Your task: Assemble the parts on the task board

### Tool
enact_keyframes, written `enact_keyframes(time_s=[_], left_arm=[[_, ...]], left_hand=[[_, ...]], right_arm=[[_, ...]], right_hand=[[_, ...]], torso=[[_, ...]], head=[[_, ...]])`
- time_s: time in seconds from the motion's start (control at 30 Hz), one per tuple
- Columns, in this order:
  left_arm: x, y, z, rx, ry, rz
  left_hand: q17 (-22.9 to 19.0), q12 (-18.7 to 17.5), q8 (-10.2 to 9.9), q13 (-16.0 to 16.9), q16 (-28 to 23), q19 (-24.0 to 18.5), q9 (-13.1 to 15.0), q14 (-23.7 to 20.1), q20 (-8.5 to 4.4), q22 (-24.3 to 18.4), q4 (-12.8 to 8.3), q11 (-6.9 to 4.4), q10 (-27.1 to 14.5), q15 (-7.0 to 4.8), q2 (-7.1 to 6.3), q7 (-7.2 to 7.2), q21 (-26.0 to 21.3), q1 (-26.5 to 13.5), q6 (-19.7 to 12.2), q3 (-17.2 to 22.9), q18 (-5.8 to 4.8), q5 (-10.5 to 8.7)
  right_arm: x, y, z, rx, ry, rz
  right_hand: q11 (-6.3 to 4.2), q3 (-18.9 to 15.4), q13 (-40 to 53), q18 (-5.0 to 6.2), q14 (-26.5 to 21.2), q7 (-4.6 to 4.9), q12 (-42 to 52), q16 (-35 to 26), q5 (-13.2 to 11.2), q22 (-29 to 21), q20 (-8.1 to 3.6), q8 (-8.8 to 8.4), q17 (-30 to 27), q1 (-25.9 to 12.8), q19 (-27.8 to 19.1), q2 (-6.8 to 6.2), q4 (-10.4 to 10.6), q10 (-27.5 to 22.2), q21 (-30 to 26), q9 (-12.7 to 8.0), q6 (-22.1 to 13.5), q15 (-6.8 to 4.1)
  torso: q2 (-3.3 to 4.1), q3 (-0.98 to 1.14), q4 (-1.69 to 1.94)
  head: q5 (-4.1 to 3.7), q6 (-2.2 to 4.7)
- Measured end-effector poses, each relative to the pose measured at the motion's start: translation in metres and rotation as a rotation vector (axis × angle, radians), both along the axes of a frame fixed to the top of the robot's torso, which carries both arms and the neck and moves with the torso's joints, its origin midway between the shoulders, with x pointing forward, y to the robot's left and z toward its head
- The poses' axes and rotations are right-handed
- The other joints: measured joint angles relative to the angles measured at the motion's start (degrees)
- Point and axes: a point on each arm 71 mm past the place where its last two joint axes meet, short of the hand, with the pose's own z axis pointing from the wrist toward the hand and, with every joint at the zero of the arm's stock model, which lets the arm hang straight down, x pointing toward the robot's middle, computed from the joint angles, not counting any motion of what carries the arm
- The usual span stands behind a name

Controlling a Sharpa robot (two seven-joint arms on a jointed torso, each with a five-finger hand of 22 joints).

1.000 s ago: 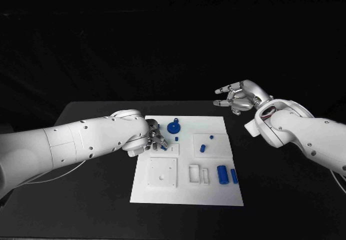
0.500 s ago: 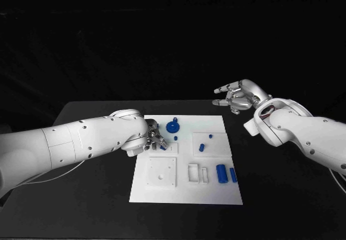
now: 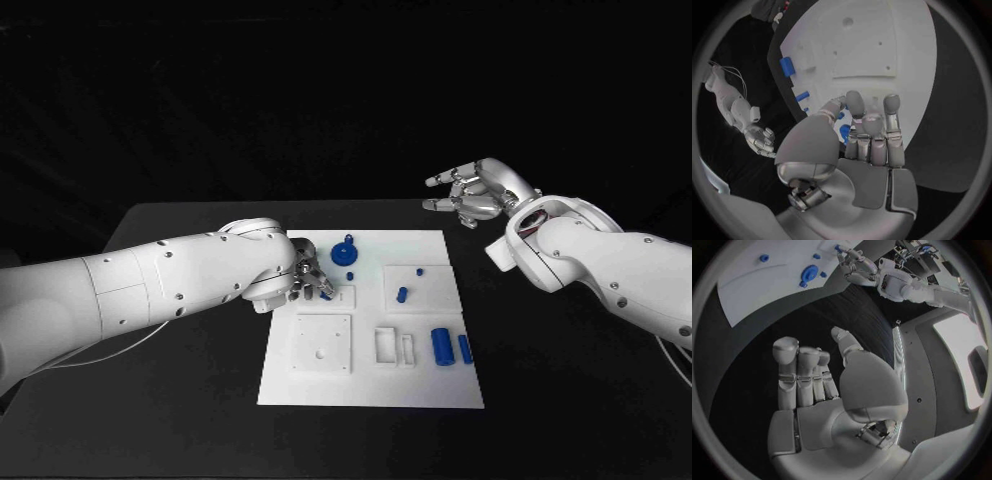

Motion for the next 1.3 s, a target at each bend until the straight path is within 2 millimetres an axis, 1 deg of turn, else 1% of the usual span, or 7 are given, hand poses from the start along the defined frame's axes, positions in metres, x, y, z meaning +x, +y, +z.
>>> enact_keyframes(time_s=[0.13, 0.4, 0.57, 0.8, 1.1, 1.2, 1.3], left_arm=[[0.0, -0.0002, 0.0001, 0.002, 0.002, -0.001], [0.0002, 0.0001, 0.0, 0.007, 0.007, -0.005], [0.0004, 0.0002, 0.0, 0.01, 0.011, -0.009], [0.0009, 0.001, -0.0002, 0.014, 0.016, -0.013], [0.0013, 0.0014, -0.0004, 0.017, 0.022, -0.017], [0.0015, 0.0015, -0.0004, 0.019, 0.023, -0.018], [0.0016, 0.0015, -0.0005, 0.019, 0.024, -0.019]], left_hand=[[-0.11, 0.0, 0.02, -0.05, 0.0, 0.0, 0.0, -0.01, 0.0, 0.0, -0.1, 0.0, 0.0, 0.01, 0.12, 0.0, 0.0, -0.12, 0.0, 0.1, 0.0, -0.44], [0.21, 0.0, 0.05, 0.08, 0.0, 0.0, 0.0, -0.02, 0.0, -0.01, 0.05, 0.06, 0.06, 0.03, 1.32, 0.0, 0.0, -1.32, 0.0, 0.58, 0.0, -0.66], [0.61, 0.39, 0.07, 0.35, 0.4, 0.0, 0.0, -0.02, 0.0, -0.01, 0.3, 0.06, 0.06, 0.04, 2.21, 0.0, 0.0, -2.21, 0.0, 1.14, 0.0, 0.44], [0.7, 0.39, 0.08, 0.5, 0.63, 0.0, 0.01, -0.1, 0.0, -0.02, 0.3, 0.06, 0.06, 0.12, 3.87, 0.0, 0.0, -3.87, 0.0, 1.14, 0.0, 0.55], [1.72, 0.9, 0.09, 0.71, 1.24, 0.0, 0.11, 0.12, 0.0, -0.02, 0.29, 0.06, 0.06, 0.3, 4.47, 0.0, 0.0, -4.47, 0.0, 1.13, 0.0, 0.46], [1.92, 1.06, 0.09, 0.76, 1.51, 0.0, 1.38, 0.24, -0.01, -0.03, 0.21, 0.06, 0.06, 0.2, 4.5, 0.0, 0.0, -4.51, 0.0, 1.05, 0.0, 0.45], [2.35, 1.33, 0.1, 0.76, 1.64, 0.21, 1.4, 0.6, 0.21, -0.03, 0.05, 0.06, 0.06, 0.23, 4.5, 0.0, 0.0, -4.51, 0.0, 0.89, 0.0, 0.45]], right_arm=[[-0.0001, -0.0001, 0.0, 0.0, 0.001, 0.0], [-0.0002, -0.0004, 0.0, 0.001, 0.002, 0.001], [-0.0001, -0.0007, -0.0001, 0.002, 0.003, 0.0], [0.0, -0.001, -0.0002, 0.002, 0.004, 0.0], [0.0001, -0.0015, -0.0003, 0.002, 0.005, -0.001], [0.0001, -0.0016, -0.0003, 0.002, 0.005, -0.001], [0.0001, -0.0017, -0.0003, 0.002, 0.005, -0.001]], right_hand=[[0.0, 0.0, 0.0, 0.0, 0.0, 0.0, 0.0, 0.0, 0.0, 0.0, 0.0, 0.0, 0.0, 0.0, 0.0, 0.0, 0.0, 0.0, 0.0, 0.0, 0.0, 0.0], [0.0, 0.0, 0.01, -0.01, 0.0, 0.0, 0.0, 0.0, 0.58, 0.0, 0.0, 0.0, 0.0, -0.24, 0.0, 0.24, 0.0, 0.0, 0.0, 0.0, 0.0, 0.0], [0.0, 0.0, 0.01, -0.01, 0.0, 0.0, 0.0, 0.0, 0.62, 0.0, 0.0, 0.0, 0.0, -0.47, 0.0, 0.0, 0.0, 0.0, 0.0, 0.0, 0.0, 0.0], [0.0, 0.16, 0.01, -0.01, 0.0, 0.0, 0.0, 0.0, 1.5, -0.01, 0.0, 0.0, 0.0, -0.47, 0.0, -0.01, -0.16, 0.0, 0.0, 0.0, 0.0, 0.0], [0.0, 0.15, 0.01, -0.01, 0.0, 0.0, 0.0, 0.0, 1.73, 0.0, 0.0, 0.0, 0.05, -0.47, 0.0, -0.01, -0.15, 0.0, 0.0, 0.0, 0.0, 0.0], [0.0, 0.31, 0.01, 0.0, 0.0, -0.01, 0.0, 0.0, 1.96, -0.01, 0.0, 0.0, 0.05, -0.47, 0.0, -0.01, -0.32, 0.0, 0.0, 0.0, -0.01, 0.0], [0.0, 0.31, 0.01, -0.01, 0.0, -0.01, 0.0, 0.0, 1.96, -0.01, 0.0, 0.0, 0.05, -0.46, 0.0, -0.01, -0.31, 0.0, 0.0, 0.0, -0.01, 0.0]], torso=[[-0.01, 0.01, 0.0], [-0.02, -0.02, 0.01], [-0.02, -0.03, 0.01], [-0.02, -0.06, 0.02], [-0.02, -0.12, 0.03], [-0.02, -0.13, 0.04], [-0.02, -0.13, 0.04]], head=[[-0.09, -0.12], [-0.19, -0.13], [-0.24, -0.14], [-0.31, -0.2], [-0.41, -0.26], [-0.44, -0.26], [-0.47, -0.26]])
